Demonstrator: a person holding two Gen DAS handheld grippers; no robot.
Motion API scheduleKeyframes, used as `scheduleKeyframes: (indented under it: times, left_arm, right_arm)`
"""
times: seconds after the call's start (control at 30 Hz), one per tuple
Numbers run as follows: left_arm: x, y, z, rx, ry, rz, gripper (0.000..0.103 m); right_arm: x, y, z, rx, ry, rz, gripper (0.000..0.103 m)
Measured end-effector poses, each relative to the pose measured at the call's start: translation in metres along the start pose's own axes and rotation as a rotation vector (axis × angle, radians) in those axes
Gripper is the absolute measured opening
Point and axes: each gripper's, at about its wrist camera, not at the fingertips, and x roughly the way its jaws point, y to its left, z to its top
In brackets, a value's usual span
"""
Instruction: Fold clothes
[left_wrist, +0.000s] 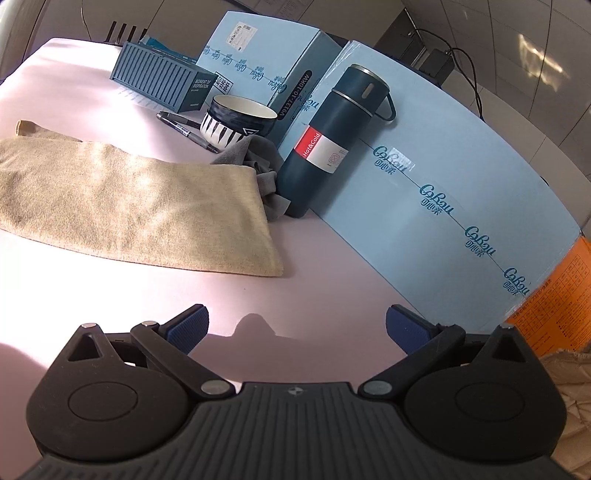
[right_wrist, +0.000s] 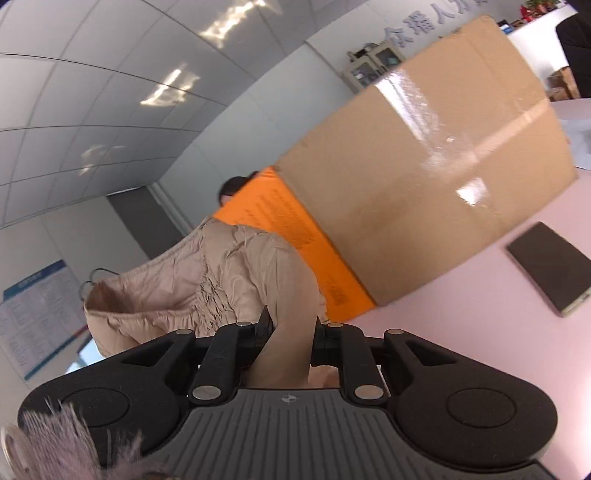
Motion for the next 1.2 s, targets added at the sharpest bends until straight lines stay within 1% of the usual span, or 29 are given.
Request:
scheduleKeyframes:
  times: [0.07, 0.1, 0.13, 0.17, 0.2, 0.23, 0.27, 0.33, 0.4, 0.43, 0.47, 0.53, 0.57, 0.63, 0.7, 0.73, 0.77, 0.87, 0.97, 1.03, 1.17, 1.2]
  left_arm:
    - [0.0, -0.004, -0.002, 0.019, 0.003, -0.002, 0.103]
    - [0.0, -0.005, -0.003, 0.031, 0.004, -0.004, 0.103]
    - [0.0, -0.007, -0.004, 0.043, 0.006, -0.006, 0.103]
    - [0.001, -0.009, -0.005, 0.056, 0.009, -0.008, 0.103]
    - [0.001, -0.011, -0.006, 0.069, 0.011, -0.01, 0.103]
    - [0.001, -0.013, -0.007, 0.084, 0.014, -0.011, 0.103]
    - [0.002, -0.015, -0.009, 0.097, 0.018, -0.013, 0.103]
    - [0.004, -0.018, -0.011, 0.118, 0.023, -0.012, 0.103]
    - [0.005, -0.02, -0.013, 0.138, 0.029, -0.008, 0.103]
    - [0.006, -0.02, -0.013, 0.146, 0.034, -0.007, 0.103]
    - [0.007, -0.021, -0.014, 0.153, 0.039, -0.005, 0.103]
    - [0.009, -0.022, -0.015, 0.162, 0.051, -0.007, 0.103]
    - [0.009, -0.022, -0.015, 0.166, 0.058, -0.012, 0.103]
    - [0.01, -0.023, -0.017, 0.176, 0.069, -0.022, 0.103]
    - [0.009, -0.026, -0.019, 0.195, 0.075, -0.032, 0.103]
    - [0.009, -0.027, -0.02, 0.205, 0.077, -0.037, 0.103]
    - [0.009, -0.028, -0.021, 0.214, 0.078, -0.042, 0.103]
    - [0.008, -0.031, -0.022, 0.234, 0.081, -0.051, 0.103]
    - [0.008, -0.032, -0.023, 0.237, 0.086, -0.054, 0.103]
    - [0.009, -0.032, -0.023, 0.237, 0.093, -0.056, 0.103]
    - [0.008, -0.033, -0.025, 0.25, 0.097, -0.063, 0.103]
    - [0.009, -0.034, -0.025, 0.255, 0.1, -0.063, 0.103]
  right_arm:
    - [-0.002, -0.03, -0.007, -0.016, 0.003, -0.142, 0.021]
    - [-0.004, -0.041, -0.011, -0.027, -0.005, -0.194, 0.023]
    - [-0.006, -0.049, -0.014, -0.037, -0.018, -0.237, 0.029]
    - [-0.009, -0.054, -0.015, -0.045, -0.03, -0.262, 0.041]
    - [-0.015, -0.057, -0.014, -0.059, -0.043, -0.273, 0.046]
    - [-0.02, -0.057, -0.013, -0.081, -0.053, -0.275, 0.05]
    - [-0.025, -0.053, -0.011, -0.116, -0.062, -0.276, 0.051]
    - [-0.029, -0.037, -0.005, -0.232, -0.096, -0.283, 0.054]
    - [-0.04, -0.011, -0.007, -0.393, -0.143, -0.272, 0.063]
    - [-0.045, 0.001, -0.009, -0.462, -0.158, -0.252, 0.07]
    - [-0.049, 0.012, -0.01, -0.537, -0.158, -0.207, 0.076]
    - [-0.056, 0.026, -0.018, -0.676, -0.1, -0.068, 0.083]
    - [-0.062, 0.032, -0.026, -0.734, -0.057, 0.0, 0.083]
    - [-0.066, 0.05, -0.05, -0.854, 0.065, 0.126, 0.084]
    - [-0.07, 0.065, -0.074, -0.952, 0.133, 0.185, 0.084]
    - [-0.074, 0.071, -0.087, -1.005, 0.147, 0.188, 0.084]
    - [-0.075, 0.075, -0.096, -1.044, 0.154, 0.181, 0.084]
    - [-0.076, 0.085, -0.124, -1.178, 0.176, 0.123, 0.084]
    - [-0.068, 0.084, -0.144, -1.304, 0.192, 0.058, 0.083]
    - [-0.066, 0.079, -0.156, -1.397, 0.167, -0.019, 0.083]
    - [-0.046, 0.079, -0.166, -1.47, 0.091, -0.154, 0.083]
    - [-0.039, 0.08, -0.168, -1.481, 0.077, -0.172, 0.083]
